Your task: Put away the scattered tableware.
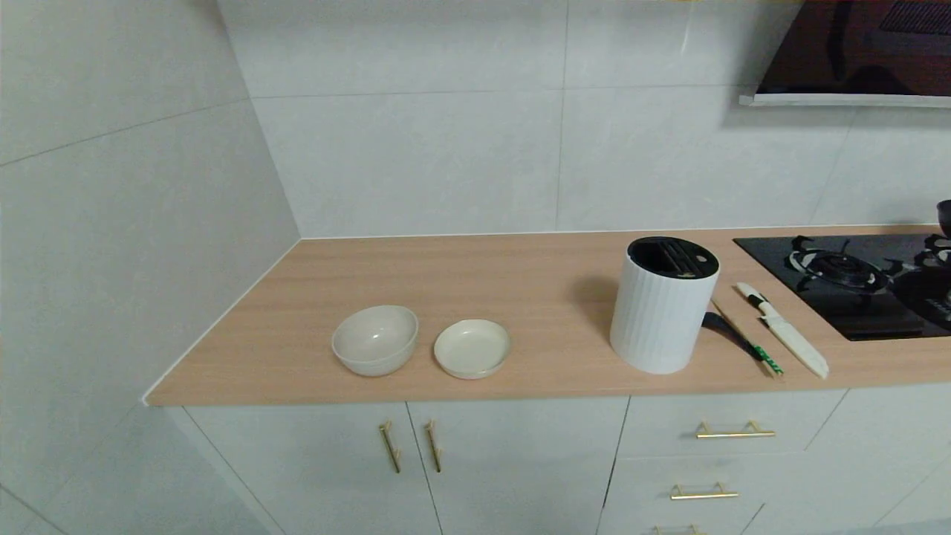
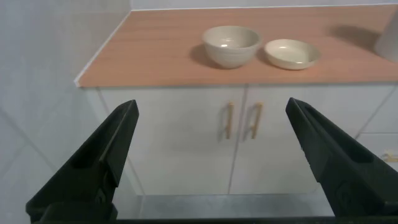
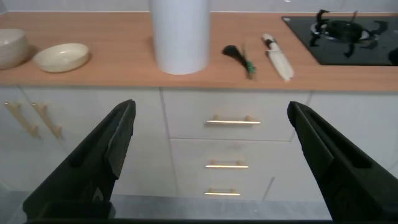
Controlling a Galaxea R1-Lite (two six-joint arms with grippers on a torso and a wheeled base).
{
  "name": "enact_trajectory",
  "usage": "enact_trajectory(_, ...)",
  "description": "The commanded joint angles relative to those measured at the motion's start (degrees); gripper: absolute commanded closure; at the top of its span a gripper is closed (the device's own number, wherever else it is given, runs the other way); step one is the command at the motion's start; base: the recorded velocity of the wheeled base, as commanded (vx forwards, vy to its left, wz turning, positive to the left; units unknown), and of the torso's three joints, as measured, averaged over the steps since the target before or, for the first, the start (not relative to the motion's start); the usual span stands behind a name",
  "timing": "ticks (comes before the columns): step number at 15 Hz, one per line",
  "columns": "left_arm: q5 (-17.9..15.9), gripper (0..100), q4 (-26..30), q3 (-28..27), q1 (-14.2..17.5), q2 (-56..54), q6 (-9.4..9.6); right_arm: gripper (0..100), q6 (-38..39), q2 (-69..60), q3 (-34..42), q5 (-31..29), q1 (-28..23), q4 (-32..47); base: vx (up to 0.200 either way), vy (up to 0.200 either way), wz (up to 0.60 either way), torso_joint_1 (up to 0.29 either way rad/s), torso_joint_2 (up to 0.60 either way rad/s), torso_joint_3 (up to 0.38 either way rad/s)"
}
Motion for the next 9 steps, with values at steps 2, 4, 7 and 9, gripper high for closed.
enact_trajectory(2, 0.0, 0, 0.0, 0.0, 0.0, 0.1, 0.00, 0, 0.0, 0.1, 0.0, 0.0, 0.0, 0.0, 0.000, 0.200, 0.00, 0.000, 0.01, 0.005)
enact_trajectory(4, 0.0, 0, 0.0, 0.0, 0.0, 0.1, 0.00, 0, 0.0, 0.1, 0.0, 0.0, 0.0, 0.0, 0.000, 0.200, 0.00, -0.002, 0.00, -0.005)
enact_trajectory(7, 0.0, 0, 0.0, 0.0, 0.0, 0.1, 0.00, 0, 0.0, 0.1, 0.0, 0.0, 0.0, 0.0, 0.000, 0.200, 0.00, -0.001, 0.01, -0.001)
enact_trajectory(9, 0.0, 0, 0.0, 0.0, 0.0, 0.0, 0.00, 0, 0.0, 0.1, 0.0, 0.0, 0.0, 0.0, 0.000, 0.200, 0.00, -0.002, 0.00, 0.005)
